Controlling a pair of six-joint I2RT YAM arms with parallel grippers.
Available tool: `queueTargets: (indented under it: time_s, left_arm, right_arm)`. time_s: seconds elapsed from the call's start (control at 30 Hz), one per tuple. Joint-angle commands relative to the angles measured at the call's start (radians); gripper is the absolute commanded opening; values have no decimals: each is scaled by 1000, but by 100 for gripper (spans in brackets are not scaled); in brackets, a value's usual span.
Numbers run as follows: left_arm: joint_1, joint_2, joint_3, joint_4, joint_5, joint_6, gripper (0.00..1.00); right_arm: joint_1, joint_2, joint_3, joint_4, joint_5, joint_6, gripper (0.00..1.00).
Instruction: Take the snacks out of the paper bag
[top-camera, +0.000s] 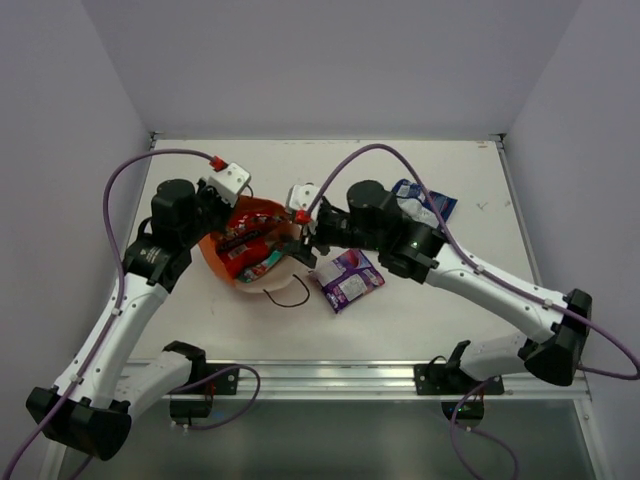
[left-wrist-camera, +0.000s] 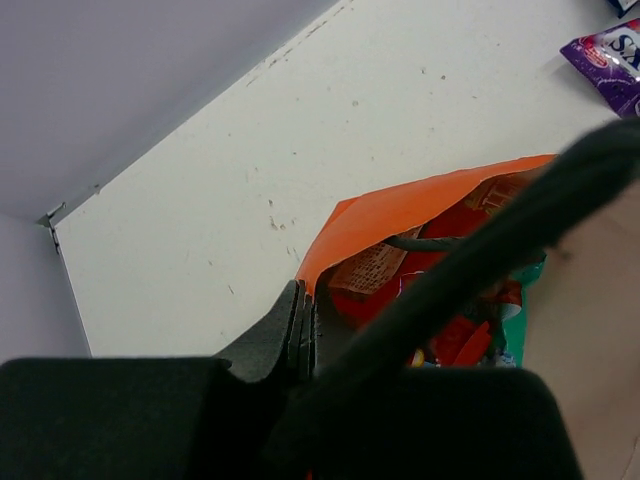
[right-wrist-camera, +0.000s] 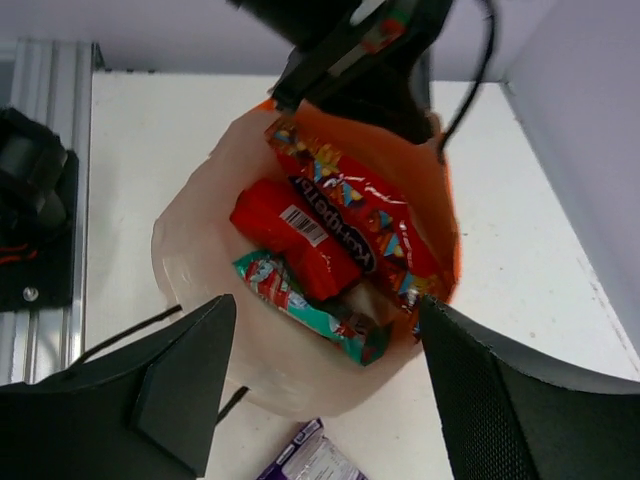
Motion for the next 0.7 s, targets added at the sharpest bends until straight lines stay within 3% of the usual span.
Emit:
queueTargets:
  time_s: [0.0,0.67]
  left_arm:
    - [3,-14,83,29,-6,-43,0]
    - [-2,-2,86,15,26,-97,0]
  right_arm:
    - [27,114,34,-22,-60,-111,76]
    - [80,427,90,-97,159,-345,78]
